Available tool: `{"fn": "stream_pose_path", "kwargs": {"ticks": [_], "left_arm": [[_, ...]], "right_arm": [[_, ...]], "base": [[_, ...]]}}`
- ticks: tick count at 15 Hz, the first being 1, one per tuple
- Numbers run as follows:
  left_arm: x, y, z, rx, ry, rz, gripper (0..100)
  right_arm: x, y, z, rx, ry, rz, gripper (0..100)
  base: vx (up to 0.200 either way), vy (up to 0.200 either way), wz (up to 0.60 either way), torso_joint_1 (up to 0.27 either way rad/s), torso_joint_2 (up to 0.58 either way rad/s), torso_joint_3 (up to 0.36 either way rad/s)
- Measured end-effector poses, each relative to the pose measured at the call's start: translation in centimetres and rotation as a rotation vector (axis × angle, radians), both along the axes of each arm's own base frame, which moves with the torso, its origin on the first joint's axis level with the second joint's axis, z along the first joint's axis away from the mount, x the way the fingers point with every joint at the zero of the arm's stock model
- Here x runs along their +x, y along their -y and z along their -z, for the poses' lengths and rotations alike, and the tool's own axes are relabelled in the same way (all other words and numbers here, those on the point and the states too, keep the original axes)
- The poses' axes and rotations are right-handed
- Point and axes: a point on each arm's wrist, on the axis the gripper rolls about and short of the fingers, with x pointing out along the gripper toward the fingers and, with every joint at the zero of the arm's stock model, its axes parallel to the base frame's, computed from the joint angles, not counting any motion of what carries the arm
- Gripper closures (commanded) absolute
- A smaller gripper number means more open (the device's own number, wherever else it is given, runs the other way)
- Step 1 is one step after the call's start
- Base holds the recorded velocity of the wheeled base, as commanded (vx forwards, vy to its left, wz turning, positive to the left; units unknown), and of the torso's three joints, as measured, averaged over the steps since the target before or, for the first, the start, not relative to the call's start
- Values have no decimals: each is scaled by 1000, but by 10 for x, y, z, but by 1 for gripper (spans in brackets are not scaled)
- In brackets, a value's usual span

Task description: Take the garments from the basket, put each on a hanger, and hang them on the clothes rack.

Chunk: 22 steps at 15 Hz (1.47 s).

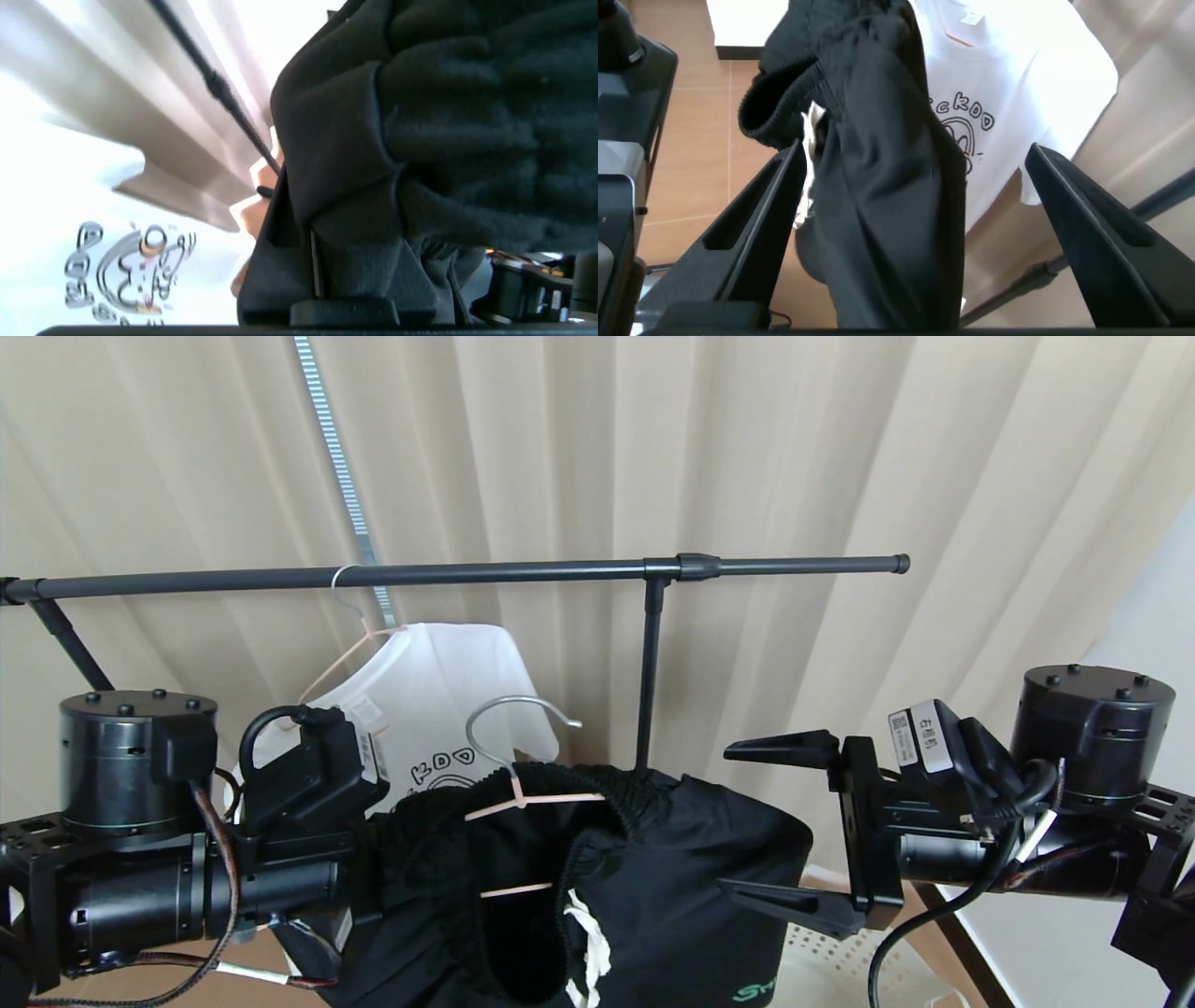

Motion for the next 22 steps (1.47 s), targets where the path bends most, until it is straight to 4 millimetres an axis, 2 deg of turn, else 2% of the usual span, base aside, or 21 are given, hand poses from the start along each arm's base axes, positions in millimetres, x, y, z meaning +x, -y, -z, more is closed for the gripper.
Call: {"fn": "stream_pose_path", "kwargs": {"ticks": [7, 13, 22], "left_arm": [[-8, -10, -3, -21, -1, -38, 100], [-10, -12, -3, -21, -2, -46, 100], [-11, -21, -4, -32, -1, -86, 100]], "right_arm": [[16, 29, 32, -41, -118, 105, 0], [32, 27, 60, -51, -121, 115, 0], [44, 24, 97, -138, -156, 143, 0]], "base": [[0, 0, 0, 0, 0, 0], [0, 0, 0, 0, 0, 0], [0, 0, 0, 0, 0, 0]]}}
